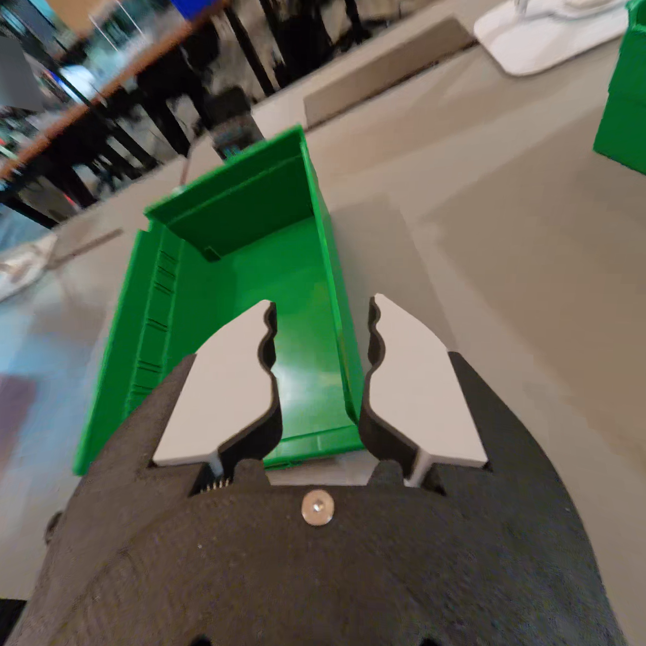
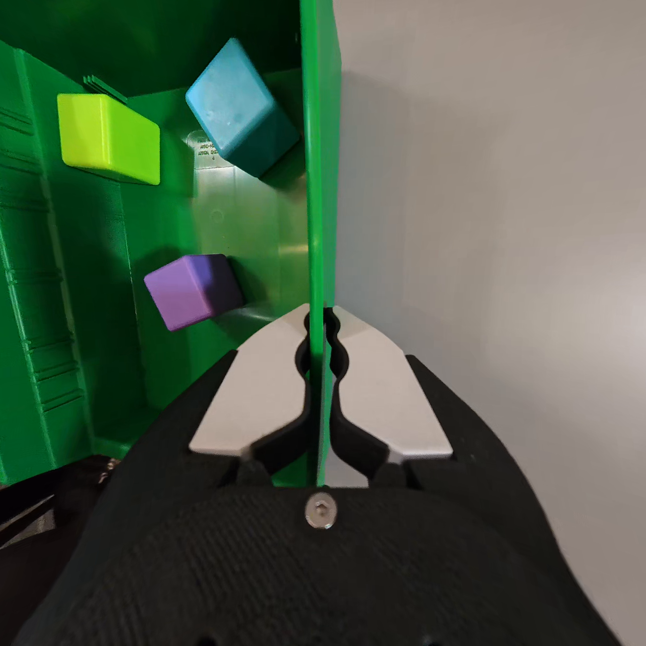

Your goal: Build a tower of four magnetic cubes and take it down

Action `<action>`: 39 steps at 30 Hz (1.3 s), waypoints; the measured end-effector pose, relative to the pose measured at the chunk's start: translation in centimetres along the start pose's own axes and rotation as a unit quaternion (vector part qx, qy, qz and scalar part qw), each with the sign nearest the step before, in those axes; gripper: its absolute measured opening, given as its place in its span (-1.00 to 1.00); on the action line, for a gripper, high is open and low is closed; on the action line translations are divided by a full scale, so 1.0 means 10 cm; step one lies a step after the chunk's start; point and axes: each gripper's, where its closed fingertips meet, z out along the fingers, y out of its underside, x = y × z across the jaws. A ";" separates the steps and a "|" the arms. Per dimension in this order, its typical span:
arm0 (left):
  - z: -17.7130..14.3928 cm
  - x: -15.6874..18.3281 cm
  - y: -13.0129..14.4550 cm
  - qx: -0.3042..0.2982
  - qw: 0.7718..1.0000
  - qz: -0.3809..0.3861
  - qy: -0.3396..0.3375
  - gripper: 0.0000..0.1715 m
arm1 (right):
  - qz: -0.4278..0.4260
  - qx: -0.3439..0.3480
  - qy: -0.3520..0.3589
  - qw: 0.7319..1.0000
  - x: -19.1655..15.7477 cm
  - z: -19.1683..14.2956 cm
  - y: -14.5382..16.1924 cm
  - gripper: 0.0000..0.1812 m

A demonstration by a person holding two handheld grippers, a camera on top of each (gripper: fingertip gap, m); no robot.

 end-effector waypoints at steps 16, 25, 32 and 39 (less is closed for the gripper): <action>0.40 0.14 0.62 -0.108 0.992 -0.002 0.062 -0.90 | 0.049 0.028 -0.007 0.998 -0.59 0.26 -0.19 -0.90; 0.13 -0.15 0.46 -0.060 0.994 -0.066 0.068 -0.91 | 0.047 0.027 -0.067 0.996 -1.32 0.48 -0.29 -0.83; -0.28 -0.54 0.32 -0.045 0.995 -0.077 0.047 -0.91 | 0.045 0.023 -0.129 0.990 -2.05 0.69 -0.40 -0.75; -0.91 -0.99 0.07 -0.018 0.997 -0.067 -0.014 -0.90 | 0.085 0.033 -0.206 0.974 -2.97 1.00 -0.70 -0.66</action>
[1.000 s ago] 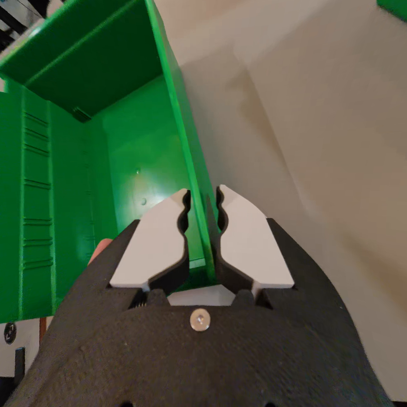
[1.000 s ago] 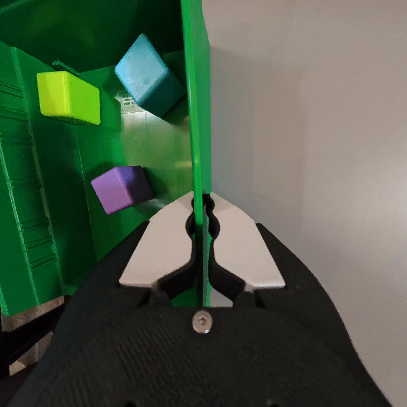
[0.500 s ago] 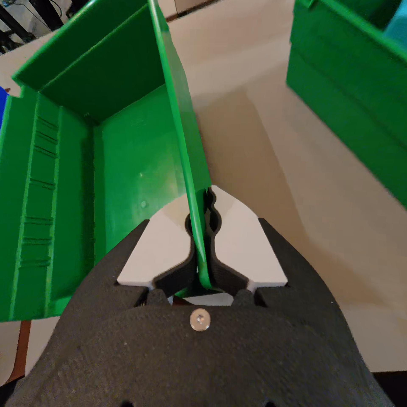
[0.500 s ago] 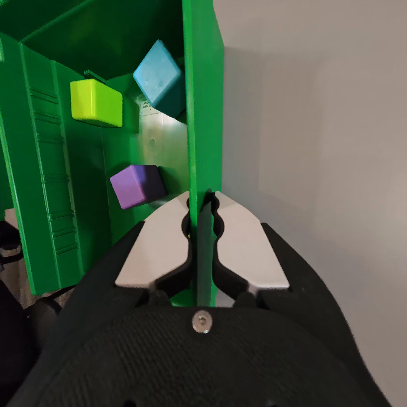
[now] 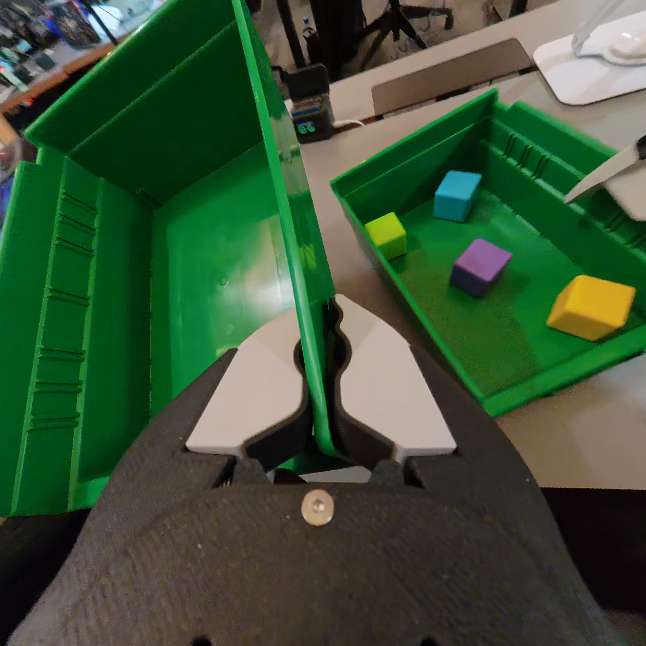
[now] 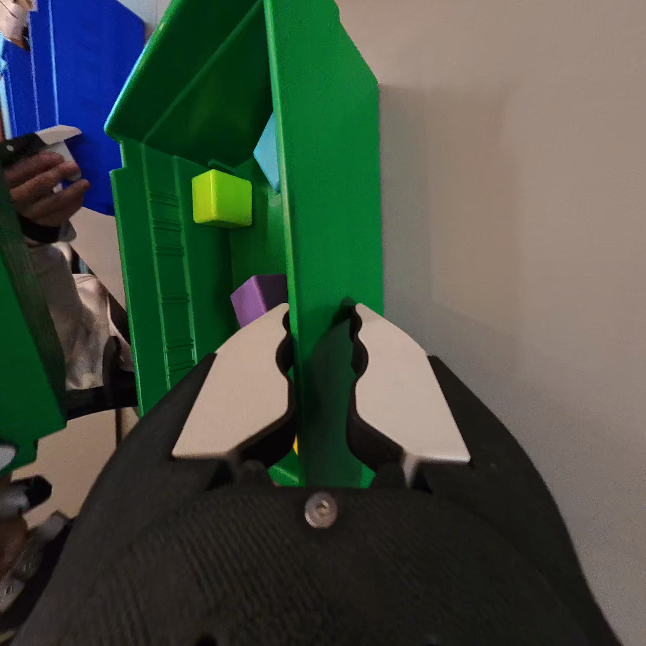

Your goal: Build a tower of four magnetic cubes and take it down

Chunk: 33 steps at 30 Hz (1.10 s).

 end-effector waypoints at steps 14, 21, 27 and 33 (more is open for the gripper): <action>-0.28 -0.09 -0.02 0.010 1.000 -0.017 0.012 -0.92 | -0.116 0.062 -0.020 0.991 -0.95 0.41 -0.23 -0.64; -0.34 0.12 -0.20 0.027 0.999 0.008 0.017 -0.92 | -0.142 0.090 -0.078 0.983 -0.74 -0.33 -0.10 -0.72; -0.41 0.32 -0.36 0.055 0.998 0.024 0.031 -0.92 | -0.203 0.112 -0.035 0.972 -0.41 -0.13 0.41 -1.00; -0.51 0.39 -0.42 0.064 0.997 0.034 0.035 -0.92 | -0.291 0.151 -0.010 0.945 -0.75 0.08 0.76 -1.00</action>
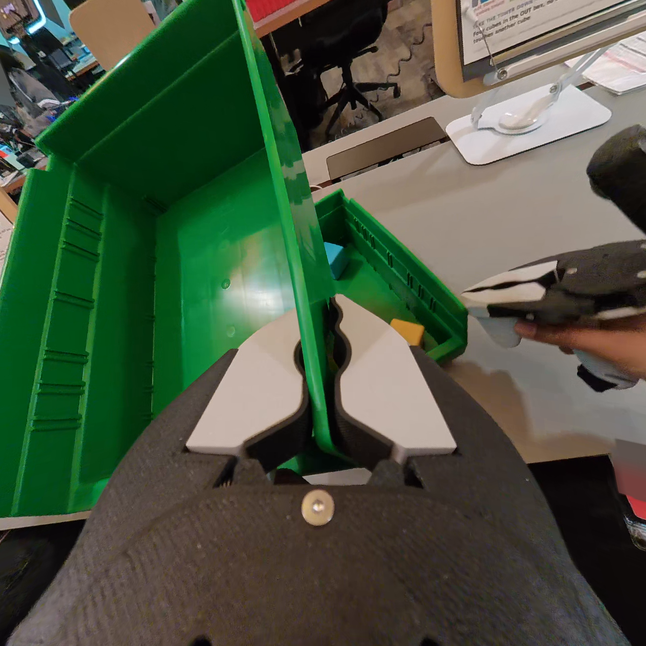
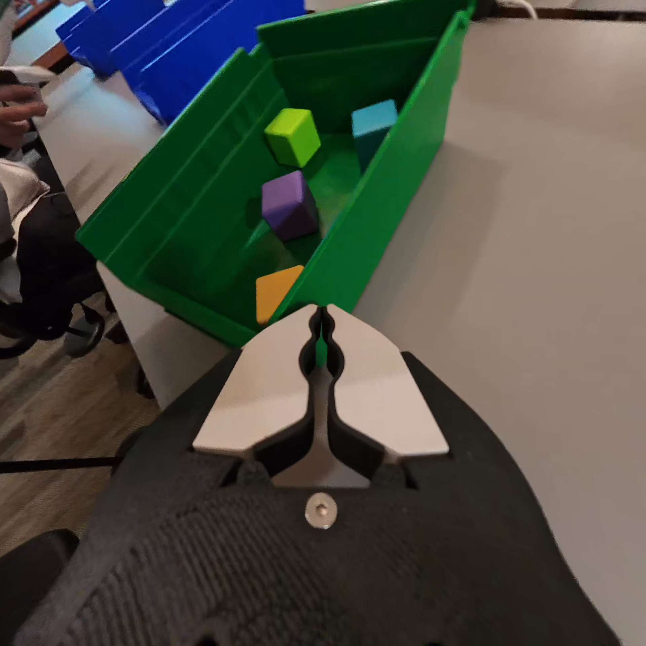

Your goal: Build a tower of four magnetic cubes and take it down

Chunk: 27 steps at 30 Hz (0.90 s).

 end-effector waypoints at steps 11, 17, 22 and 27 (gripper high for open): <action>-0.18 0.34 -0.20 0.036 0.997 -0.001 0.073 -0.92 | -0.002 0.076 0.005 0.997 0.27 -0.67 -0.12 -1.00; -0.39 1.38 -0.61 0.091 0.978 0.056 0.176 -0.92 | -0.048 0.112 0.205 0.971 1.73 -2.08 0.28 -0.91; -0.38 2.74 -0.85 0.101 0.939 0.068 0.321 -0.92 | 0.027 0.134 0.378 0.916 2.86 -3.50 0.91 -0.94; 0.03 4.10 -0.79 0.032 0.909 0.061 0.411 -0.92 | 0.122 0.329 0.410 0.842 3.16 -4.80 0.79 -0.75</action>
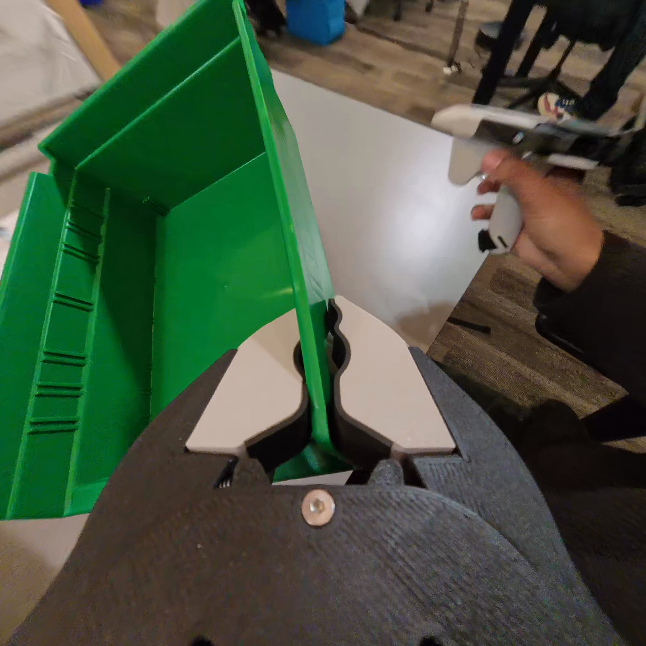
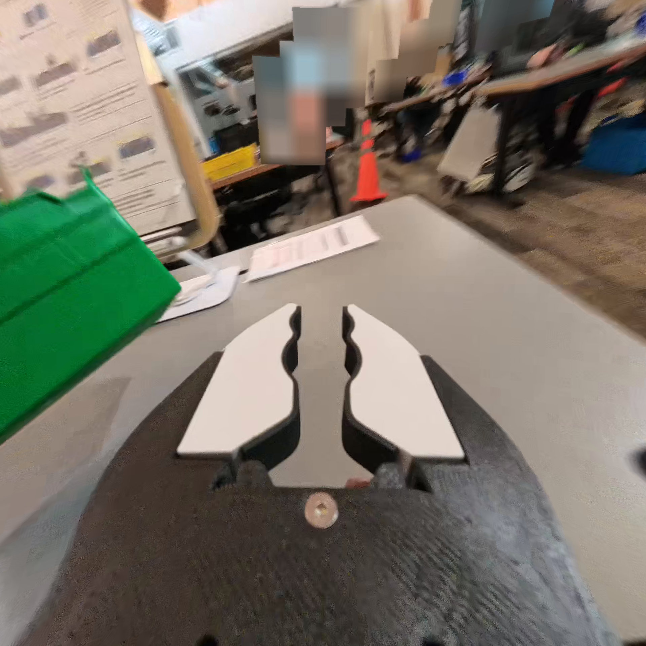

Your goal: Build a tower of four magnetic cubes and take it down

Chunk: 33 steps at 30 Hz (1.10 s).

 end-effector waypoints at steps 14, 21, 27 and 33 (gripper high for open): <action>2.10 0.73 0.10 -0.082 0.993 0.083 -0.020 -0.91 | -0.035 -0.006 0.100 0.994 0.69 -0.41 0.15 -0.71; 2.41 0.91 0.19 -0.094 0.987 0.127 -0.040 -0.89 | -0.034 -0.063 0.103 0.992 0.81 -0.66 0.38 -0.68; 1.80 1.12 0.12 -0.055 0.993 0.074 0.077 -0.47 | -0.089 -0.070 0.069 0.991 0.63 -0.72 0.44 -0.50; 0.85 0.45 0.26 0.015 0.990 0.141 0.009 -0.38 | -0.103 -0.099 0.020 0.989 -0.20 -0.41 0.75 -0.23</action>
